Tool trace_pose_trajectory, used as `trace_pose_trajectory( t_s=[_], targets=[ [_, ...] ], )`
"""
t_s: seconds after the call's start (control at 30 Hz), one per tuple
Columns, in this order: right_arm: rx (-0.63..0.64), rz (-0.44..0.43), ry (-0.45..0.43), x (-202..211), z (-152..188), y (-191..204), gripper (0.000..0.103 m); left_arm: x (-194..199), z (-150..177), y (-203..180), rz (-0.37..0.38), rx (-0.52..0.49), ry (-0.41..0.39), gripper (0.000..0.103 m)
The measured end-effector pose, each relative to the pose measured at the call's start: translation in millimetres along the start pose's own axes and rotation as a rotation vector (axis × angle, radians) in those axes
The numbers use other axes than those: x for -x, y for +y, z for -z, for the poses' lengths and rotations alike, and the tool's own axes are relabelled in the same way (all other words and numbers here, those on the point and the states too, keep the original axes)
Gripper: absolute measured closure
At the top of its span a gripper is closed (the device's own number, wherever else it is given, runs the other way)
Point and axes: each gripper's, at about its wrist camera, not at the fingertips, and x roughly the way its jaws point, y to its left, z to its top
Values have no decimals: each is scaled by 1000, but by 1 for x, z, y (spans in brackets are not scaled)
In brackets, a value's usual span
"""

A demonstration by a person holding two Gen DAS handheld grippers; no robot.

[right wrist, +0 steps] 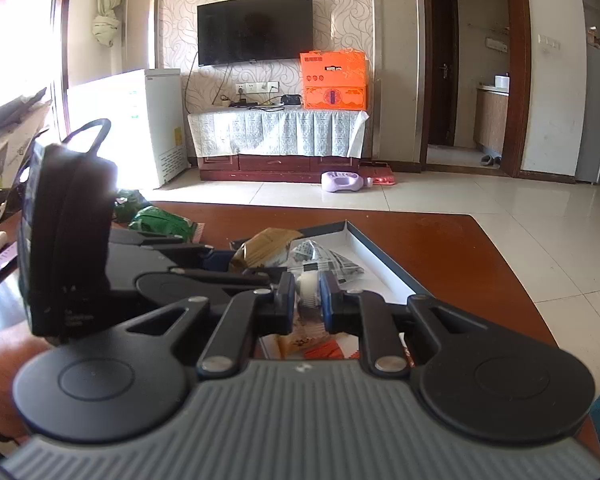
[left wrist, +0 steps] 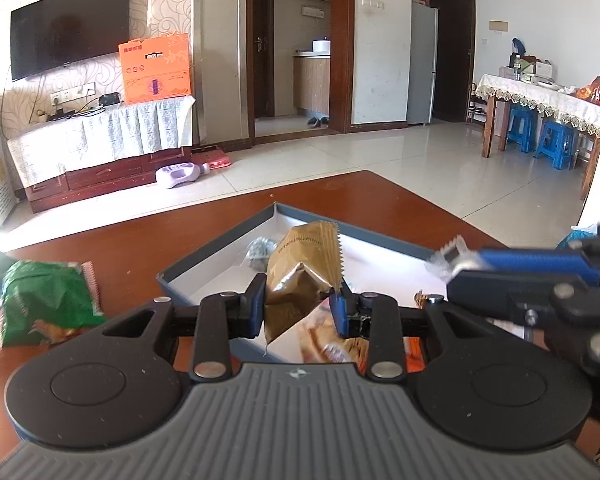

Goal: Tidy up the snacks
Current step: 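Lower the gold foil packet into the box with the left tool while the right lowers the clear packet, then open both tools to drop the gold foil and clear packets into the box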

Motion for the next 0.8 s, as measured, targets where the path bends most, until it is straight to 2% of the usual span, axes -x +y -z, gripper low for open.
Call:
trace_pose_trajectory(
  t_s=[0.3, 0.8],
  targets=[
    [-31, 33, 44, -6, 11, -16, 86, -41, -8, -10, 30, 2, 18, 65],
    [-46, 50, 86, -12, 17, -21, 86, -95, -7, -15, 49, 23, 79, 64]
  ],
)
